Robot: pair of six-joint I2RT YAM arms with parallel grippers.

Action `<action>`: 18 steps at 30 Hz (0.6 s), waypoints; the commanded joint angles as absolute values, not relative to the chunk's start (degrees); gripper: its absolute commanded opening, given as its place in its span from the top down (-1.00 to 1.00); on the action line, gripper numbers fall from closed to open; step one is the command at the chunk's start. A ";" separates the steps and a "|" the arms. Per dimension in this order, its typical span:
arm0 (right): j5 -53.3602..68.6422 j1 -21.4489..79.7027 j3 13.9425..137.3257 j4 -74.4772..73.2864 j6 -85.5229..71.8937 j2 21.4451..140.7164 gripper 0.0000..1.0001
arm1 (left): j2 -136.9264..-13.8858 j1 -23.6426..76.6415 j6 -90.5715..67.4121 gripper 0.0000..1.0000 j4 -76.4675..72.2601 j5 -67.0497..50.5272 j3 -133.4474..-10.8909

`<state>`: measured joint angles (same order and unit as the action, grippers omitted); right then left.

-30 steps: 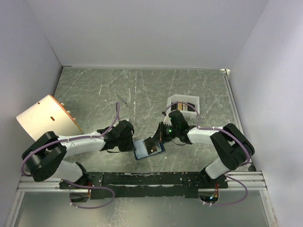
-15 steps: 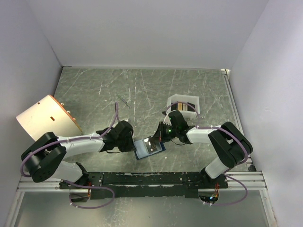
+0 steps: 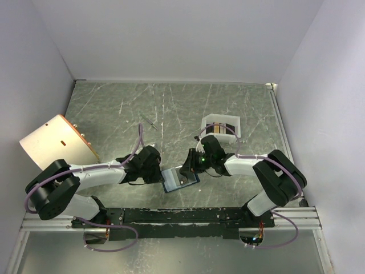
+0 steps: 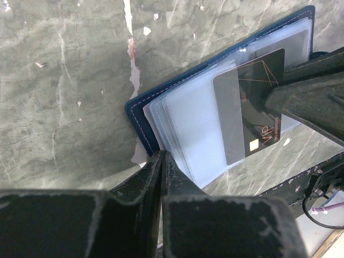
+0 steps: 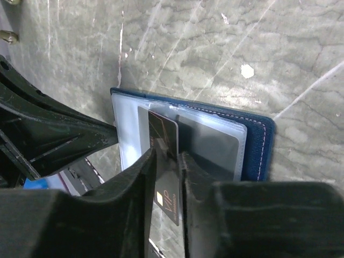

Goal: Put the credit cards into the card holder
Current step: Insert the credit card into the card holder.

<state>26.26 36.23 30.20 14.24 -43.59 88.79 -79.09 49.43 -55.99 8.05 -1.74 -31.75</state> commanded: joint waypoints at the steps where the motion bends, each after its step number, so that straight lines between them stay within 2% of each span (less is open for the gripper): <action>1: 22.00 36.76 31.40 7.01 -42.06 85.67 0.42 | -80.12 50.12 -55.90 0.74 7.97 -2.38 -30.61; 3: 21.86 36.84 32.47 4.73 -41.31 85.31 0.34 | -80.04 50.12 -55.89 0.74 7.93 -2.33 -30.55; 9: 21.05 37.54 33.30 2.02 -40.34 84.82 0.25 | -80.20 50.11 -56.10 0.73 7.12 -2.62 -30.53; 18: 22.42 38.83 32.96 4.09 -40.78 84.47 0.43 | -80.24 50.16 -55.70 0.72 6.70 -3.34 -31.08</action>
<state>22.63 37.58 32.64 5.04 -41.10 85.52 -79.24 49.67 -55.99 6.96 -2.15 -31.48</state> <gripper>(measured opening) 0.293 0.139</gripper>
